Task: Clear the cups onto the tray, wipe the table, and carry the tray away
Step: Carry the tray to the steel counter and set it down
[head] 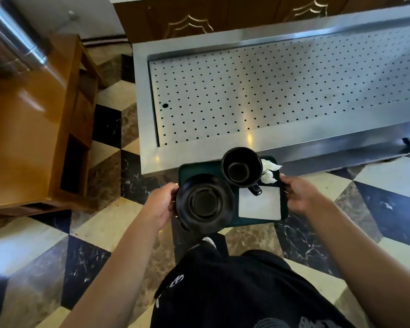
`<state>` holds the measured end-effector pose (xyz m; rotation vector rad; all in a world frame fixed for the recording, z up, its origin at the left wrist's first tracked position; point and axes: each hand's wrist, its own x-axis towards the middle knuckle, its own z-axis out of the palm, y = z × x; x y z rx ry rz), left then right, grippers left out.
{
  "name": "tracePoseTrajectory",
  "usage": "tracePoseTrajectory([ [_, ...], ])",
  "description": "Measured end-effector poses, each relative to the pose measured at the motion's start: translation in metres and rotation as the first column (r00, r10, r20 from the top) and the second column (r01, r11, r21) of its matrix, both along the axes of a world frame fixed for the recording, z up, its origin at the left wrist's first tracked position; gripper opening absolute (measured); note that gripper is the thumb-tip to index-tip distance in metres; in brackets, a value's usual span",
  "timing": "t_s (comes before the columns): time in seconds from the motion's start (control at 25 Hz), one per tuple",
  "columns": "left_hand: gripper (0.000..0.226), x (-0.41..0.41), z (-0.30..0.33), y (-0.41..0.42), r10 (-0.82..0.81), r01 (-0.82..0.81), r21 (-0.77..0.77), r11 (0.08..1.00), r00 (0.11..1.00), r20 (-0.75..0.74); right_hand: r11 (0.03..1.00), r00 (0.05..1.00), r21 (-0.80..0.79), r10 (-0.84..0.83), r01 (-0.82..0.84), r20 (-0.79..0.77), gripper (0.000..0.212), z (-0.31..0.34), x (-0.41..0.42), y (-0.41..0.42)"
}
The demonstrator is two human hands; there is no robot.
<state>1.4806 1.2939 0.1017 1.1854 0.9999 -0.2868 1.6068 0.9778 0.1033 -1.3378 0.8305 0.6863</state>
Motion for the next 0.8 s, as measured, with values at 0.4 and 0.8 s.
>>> tracePoseTrajectory([
  [0.4, 0.026, 0.135, 0.003, 0.048, 0.021, -0.018, 0.082, 0.996, 0.999, -0.036, 0.998, 0.999, 0.06, 0.013, -0.01, -0.044, 0.018, -0.016, 0.145, 0.053],
  [0.8, 0.015, 0.269, 0.004, 0.056, 0.244, -0.236, 0.08, 0.968, 0.964, -0.102, 0.983, 0.985, 0.093, 0.165, -0.161, -0.043, 0.018, -0.029, 0.307, 0.094],
])
